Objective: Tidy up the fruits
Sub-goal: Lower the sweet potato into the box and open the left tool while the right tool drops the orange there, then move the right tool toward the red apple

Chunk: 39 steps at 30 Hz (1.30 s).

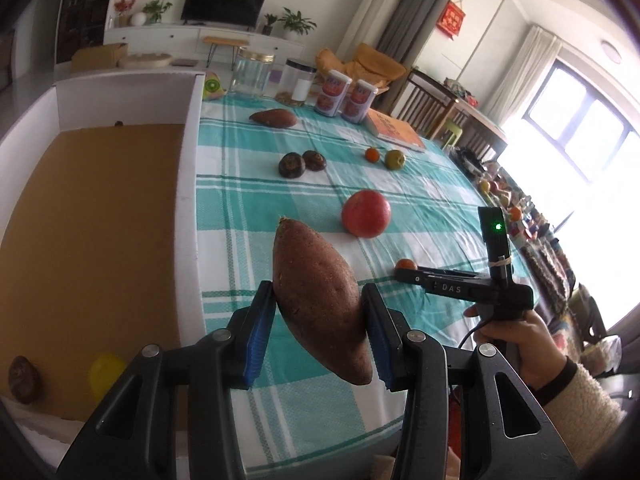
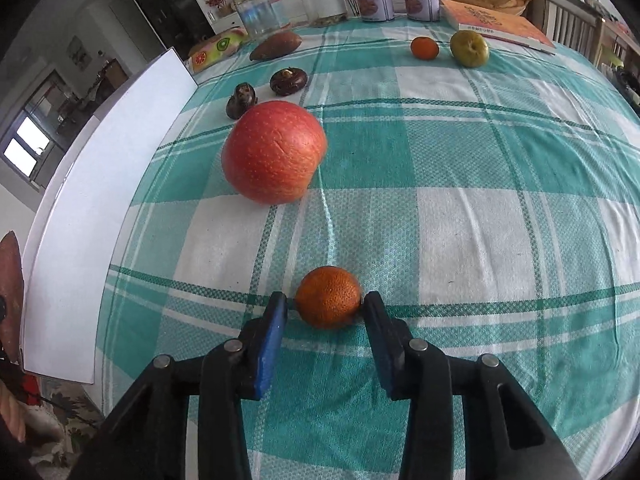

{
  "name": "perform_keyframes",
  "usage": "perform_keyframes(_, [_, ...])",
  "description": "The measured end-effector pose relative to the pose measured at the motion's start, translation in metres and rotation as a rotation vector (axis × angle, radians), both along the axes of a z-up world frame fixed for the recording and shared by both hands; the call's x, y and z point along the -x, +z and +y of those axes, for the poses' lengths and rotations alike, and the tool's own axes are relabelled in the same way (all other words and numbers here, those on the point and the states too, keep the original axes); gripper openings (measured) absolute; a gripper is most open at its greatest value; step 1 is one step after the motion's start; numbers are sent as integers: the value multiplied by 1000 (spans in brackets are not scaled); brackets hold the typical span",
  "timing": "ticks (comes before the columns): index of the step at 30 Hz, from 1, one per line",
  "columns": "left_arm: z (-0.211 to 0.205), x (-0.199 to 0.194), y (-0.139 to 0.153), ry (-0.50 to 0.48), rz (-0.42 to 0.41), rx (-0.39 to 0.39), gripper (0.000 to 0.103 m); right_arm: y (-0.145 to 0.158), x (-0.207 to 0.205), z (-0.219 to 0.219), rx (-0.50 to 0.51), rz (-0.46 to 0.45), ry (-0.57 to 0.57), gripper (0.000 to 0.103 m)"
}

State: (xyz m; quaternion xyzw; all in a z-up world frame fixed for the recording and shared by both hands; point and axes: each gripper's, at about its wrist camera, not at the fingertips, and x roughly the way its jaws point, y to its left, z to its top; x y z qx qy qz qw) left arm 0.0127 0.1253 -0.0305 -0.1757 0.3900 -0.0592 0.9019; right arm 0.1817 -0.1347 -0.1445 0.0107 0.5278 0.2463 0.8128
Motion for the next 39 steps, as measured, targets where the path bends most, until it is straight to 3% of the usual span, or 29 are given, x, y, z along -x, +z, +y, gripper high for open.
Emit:
perform_keyframes(5, [18, 2, 1, 25, 9, -2, 45, -5, 2, -6, -55, -19, -39, 37])
perform_keyframes(7, [28, 4, 3, 30, 18, 9, 45, -2, 4, -7, -52, -33, -59, 31])
perform_keyframes(10, [57, 10, 8, 70, 30, 7, 46, 26, 22, 7, -123, -53, -14, 30])
perform_keyframes(14, [102, 14, 0, 180, 92, -80, 46, 83, 68, 84, -268, -79, 212, 31])
perform_keyframes(17, [129, 16, -15, 239, 153, -85, 46, 108, 102, 155, -334, -83, 395, 31])
perform_keyframes(20, [142, 18, -30, 276, 204, -107, 47, 110, 125, 214, -324, -79, 511, 31])
perform_keyframes(23, [146, 19, -37, 313, 226, -128, 51, 103, 131, 245, -245, -130, 521, 46])
perform_keyframes(26, [142, 24, -29, 342, 188, -164, 78, 111, 125, 228, -284, -181, 457, 47])
perform_keyframes(27, [138, 25, -24, 348, 165, -172, 80, 116, 124, 215, -295, -215, 428, 53])
perform_keyframes(28, [133, 26, -18, 341, 141, -174, 80, 120, 121, 197, -296, -260, 387, 57])
perform_keyframes(30, [115, 22, -8, 292, 94, -165, 81, 124, 118, 159, -278, -356, 286, 75])
perform_keyframes(33, [70, 10, 4, 153, 33, -140, 83, 111, 111, 96, -188, -491, 48, 91])
perform_keyframes(35, [32, 1, 8, 34, 4, -123, 85, 92, 102, 58, -114, -516, -126, 92])
perform_keyframes(39, [-44, -23, -5, -175, 13, -87, 86, 47, 89, -7, -27, -469, -382, 92])
